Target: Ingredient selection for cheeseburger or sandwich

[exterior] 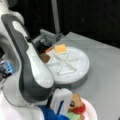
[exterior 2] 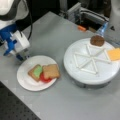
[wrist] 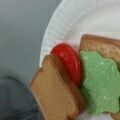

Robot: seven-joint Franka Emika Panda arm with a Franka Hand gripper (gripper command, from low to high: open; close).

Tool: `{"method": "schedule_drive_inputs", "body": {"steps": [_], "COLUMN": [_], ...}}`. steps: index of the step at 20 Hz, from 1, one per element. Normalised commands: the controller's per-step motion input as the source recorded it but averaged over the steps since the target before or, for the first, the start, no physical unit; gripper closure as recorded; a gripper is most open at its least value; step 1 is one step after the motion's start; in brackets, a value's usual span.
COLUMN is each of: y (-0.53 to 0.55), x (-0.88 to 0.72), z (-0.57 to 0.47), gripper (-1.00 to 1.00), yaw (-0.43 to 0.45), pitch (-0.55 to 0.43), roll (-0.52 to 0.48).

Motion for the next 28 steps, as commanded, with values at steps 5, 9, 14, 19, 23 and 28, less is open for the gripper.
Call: {"method": "schedule_drive_inputs", "body": {"steps": [5,9,14,19,23,28], "y": [0.35,0.59,0.58,0.47,0.42,0.31], "x": [0.41,0.42,0.27,0.01,-0.14,-0.18], "z": [0.48,0.47,0.31,0.1,0.07,0.03], "gripper": [-1.0,-1.0,-1.0,-1.0,-1.0,-1.0], "yaw": [-0.095,-0.113,-0.16,-0.023,0.12,0.077], "pitch": [0.259,0.248,0.245,0.14,0.076,0.044], "roll": [-0.599,-0.914,-0.967,-0.638,-0.34,-0.254]}}
